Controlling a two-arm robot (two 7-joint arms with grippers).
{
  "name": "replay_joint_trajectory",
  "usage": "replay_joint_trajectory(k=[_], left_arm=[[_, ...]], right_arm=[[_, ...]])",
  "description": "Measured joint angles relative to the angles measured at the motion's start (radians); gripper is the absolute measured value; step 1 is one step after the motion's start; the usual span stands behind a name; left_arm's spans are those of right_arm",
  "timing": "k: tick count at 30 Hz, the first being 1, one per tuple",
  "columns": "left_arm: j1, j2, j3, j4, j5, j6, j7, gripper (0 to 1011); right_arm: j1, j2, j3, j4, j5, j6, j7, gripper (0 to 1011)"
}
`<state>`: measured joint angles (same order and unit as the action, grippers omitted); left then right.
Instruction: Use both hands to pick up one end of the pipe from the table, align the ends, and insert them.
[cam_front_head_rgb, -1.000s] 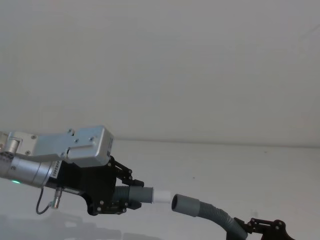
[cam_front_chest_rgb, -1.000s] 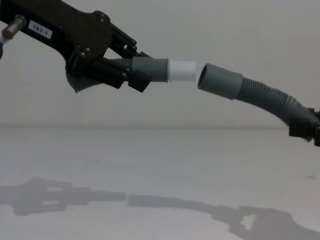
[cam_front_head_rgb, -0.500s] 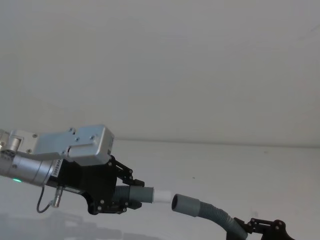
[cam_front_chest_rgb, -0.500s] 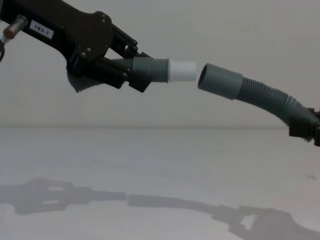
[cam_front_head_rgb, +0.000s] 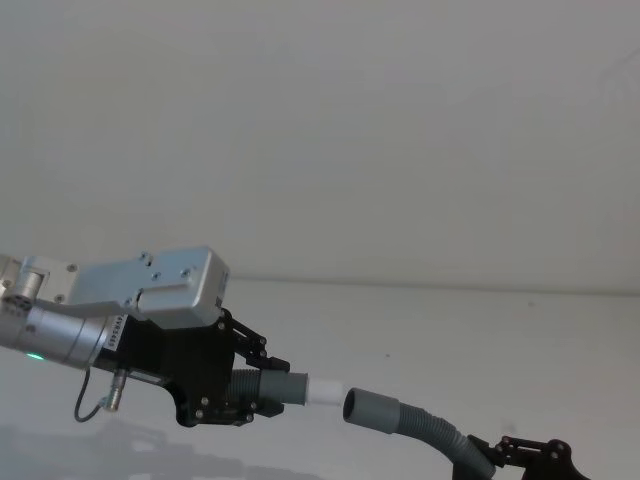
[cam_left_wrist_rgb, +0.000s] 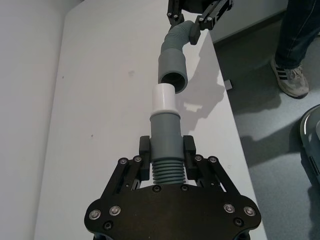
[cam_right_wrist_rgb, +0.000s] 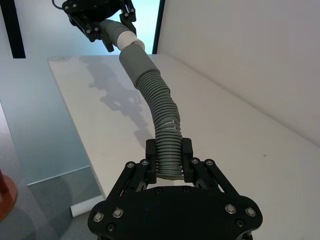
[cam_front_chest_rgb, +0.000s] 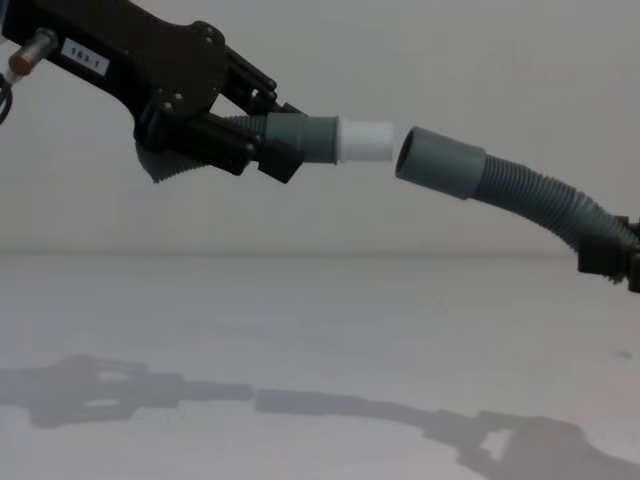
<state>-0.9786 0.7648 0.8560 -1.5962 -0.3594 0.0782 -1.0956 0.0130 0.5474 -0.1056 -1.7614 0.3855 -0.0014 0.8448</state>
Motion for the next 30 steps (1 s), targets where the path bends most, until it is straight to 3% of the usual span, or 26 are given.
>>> replay_joint_trajectory(k=[30], left_arm=[[0.006,0.008,-0.002,-0.025,0.004,0.007,0.012,352]], right_arm=[[0.000,0.000,0.000,0.000,0.000,0.000,0.000,255]])
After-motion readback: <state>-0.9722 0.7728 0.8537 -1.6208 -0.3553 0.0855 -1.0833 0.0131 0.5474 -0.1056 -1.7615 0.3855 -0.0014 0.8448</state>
